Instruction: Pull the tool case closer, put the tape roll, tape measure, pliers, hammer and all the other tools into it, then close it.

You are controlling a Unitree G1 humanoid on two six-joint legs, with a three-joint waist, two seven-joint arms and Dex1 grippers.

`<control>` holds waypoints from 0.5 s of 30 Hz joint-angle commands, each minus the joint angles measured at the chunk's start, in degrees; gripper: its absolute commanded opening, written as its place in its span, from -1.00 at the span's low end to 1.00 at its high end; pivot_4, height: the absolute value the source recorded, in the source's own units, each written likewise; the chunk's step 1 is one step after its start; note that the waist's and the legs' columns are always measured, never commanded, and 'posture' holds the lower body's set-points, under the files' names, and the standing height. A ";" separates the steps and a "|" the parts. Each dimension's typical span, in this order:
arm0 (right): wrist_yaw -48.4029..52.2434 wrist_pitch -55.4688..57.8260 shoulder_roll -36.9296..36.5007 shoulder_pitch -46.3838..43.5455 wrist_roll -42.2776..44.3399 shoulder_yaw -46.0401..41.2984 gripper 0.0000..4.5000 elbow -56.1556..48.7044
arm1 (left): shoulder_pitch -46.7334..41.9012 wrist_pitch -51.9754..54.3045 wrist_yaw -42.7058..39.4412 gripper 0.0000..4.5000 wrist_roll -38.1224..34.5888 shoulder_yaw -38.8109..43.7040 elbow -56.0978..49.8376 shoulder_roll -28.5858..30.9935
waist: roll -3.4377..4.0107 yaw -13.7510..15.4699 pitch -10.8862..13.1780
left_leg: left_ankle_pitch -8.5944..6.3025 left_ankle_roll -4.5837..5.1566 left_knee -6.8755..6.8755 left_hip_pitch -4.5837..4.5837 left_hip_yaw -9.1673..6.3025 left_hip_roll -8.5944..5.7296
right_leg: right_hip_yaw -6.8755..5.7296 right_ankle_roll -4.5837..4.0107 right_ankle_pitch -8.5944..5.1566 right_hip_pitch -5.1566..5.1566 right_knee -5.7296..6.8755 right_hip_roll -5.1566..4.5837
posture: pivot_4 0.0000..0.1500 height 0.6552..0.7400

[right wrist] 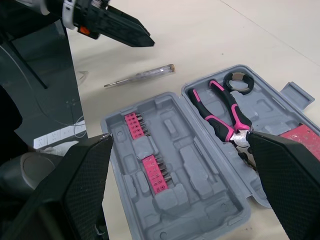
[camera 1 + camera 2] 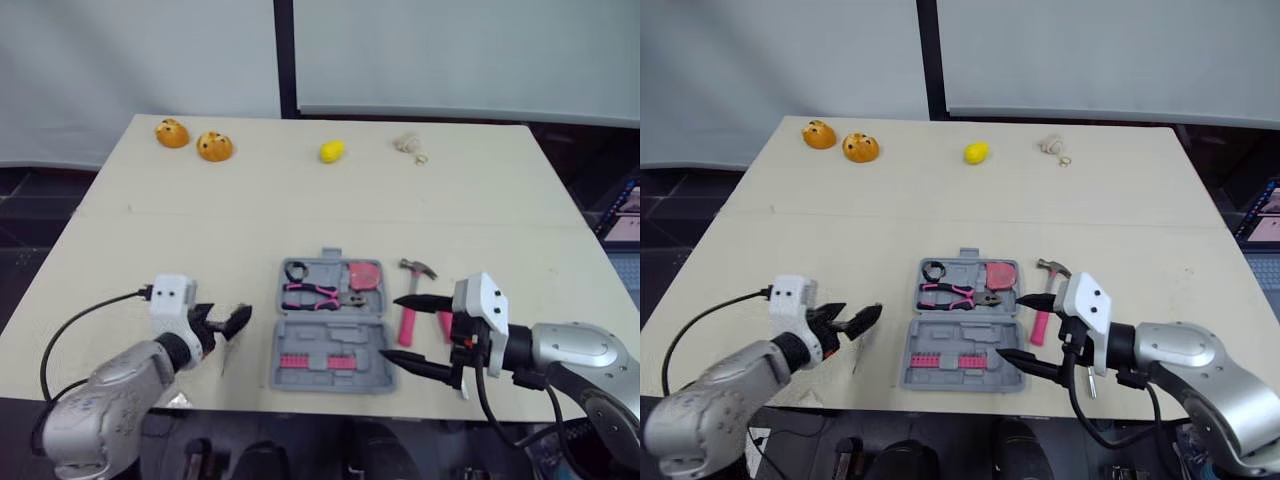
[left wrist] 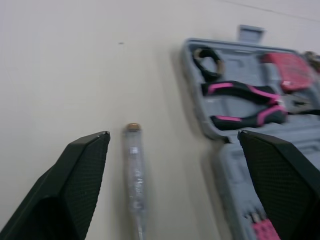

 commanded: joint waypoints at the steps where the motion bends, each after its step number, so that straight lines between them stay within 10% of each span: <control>1: 0.63 -1.36 0.13 0.12 0.03 0.33 1.00 -0.25 | 1.97 -6.08 -10.61 0.99 -2.46 1.55 2.33 9.67 | -0.01 -0.15 0.01 | 0.02 -0.03 -0.01 0.01 -0.01 0.02 | -0.01 -0.02 -0.01 0.00 0.00 0.01 | 1.00 0.93; 8: 4.07 -2.00 -1.87 -0.78 0.62 2.04 1.00 0.01 | -7.48 -53.25 -47.64 0.99 15.43 -19.66 34.31 37.68 | 0.05 0.29 0.05 | -0.01 -0.02 -0.06 -0.05 -0.03 -0.01 | -0.19 -0.54 -0.27 -0.10 -0.10 -0.07 | 1.00 0.93; 15: 5.08 -2.09 -2.94 -0.21 0.26 2.43 1.00 -0.82 | -27.38 -87.91 -68.02 0.99 25.90 -34.89 59.38 37.92 | 0.11 0.24 0.06 | -0.18 0.16 -0.08 -0.30 0.13 0.07 | -0.32 -0.24 -0.11 -0.22 -0.28 0.01 | 1.00 0.93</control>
